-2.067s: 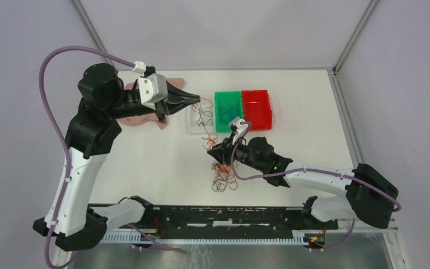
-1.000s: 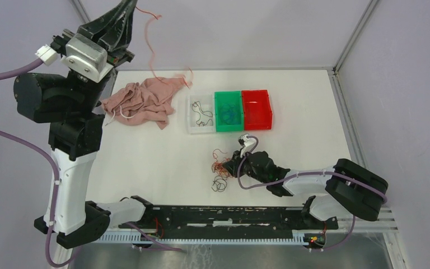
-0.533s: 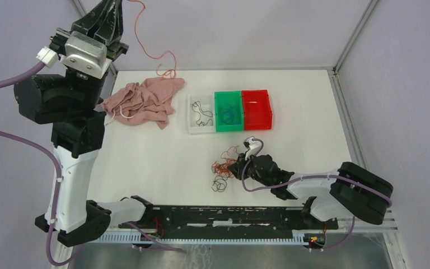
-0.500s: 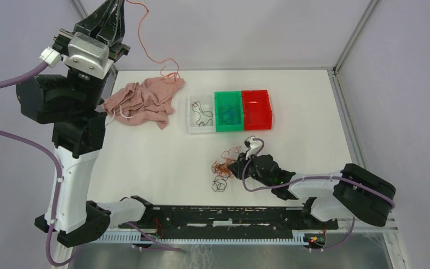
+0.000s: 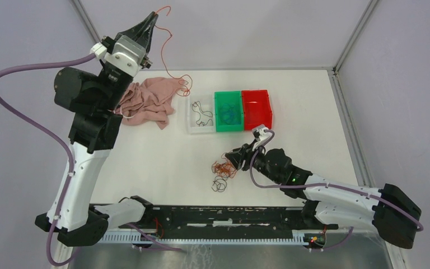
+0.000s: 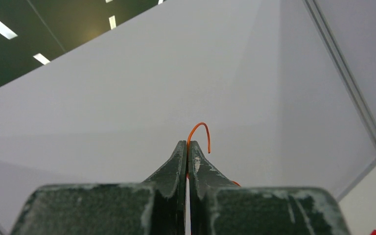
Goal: Untangle the cables
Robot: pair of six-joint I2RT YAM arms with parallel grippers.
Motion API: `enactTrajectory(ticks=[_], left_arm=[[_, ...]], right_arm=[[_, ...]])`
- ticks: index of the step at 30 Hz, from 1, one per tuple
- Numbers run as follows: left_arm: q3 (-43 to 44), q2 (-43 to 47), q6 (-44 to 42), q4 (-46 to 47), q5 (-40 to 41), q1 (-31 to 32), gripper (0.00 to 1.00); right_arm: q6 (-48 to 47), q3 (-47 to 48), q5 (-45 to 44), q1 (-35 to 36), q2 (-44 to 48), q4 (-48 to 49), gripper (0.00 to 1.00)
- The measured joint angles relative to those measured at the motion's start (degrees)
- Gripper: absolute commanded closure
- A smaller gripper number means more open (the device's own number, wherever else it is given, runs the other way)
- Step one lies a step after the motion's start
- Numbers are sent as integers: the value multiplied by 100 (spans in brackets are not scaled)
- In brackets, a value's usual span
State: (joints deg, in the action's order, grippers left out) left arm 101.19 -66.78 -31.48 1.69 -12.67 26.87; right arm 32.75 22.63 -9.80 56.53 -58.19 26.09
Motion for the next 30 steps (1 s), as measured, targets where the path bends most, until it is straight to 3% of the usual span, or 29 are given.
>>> enactTrajectory(ticks=[3,11,20,30], left_arm=[[-254,52,90,-114,-59,0,97],[-881,109,321,-319,-271,0,97],[-1093,-358,925,-201,-815,92,97],[-999,-1639,1261,192,-1161,785,97]], right_arm=[[-107,208,-116,-2,138,-345,38],[-339,715,-763,-2,328,-960,28],[-409,1102,-2142,-629,820,-1921,29],[256,1427,-3123,-1742,813,-3217,31]])
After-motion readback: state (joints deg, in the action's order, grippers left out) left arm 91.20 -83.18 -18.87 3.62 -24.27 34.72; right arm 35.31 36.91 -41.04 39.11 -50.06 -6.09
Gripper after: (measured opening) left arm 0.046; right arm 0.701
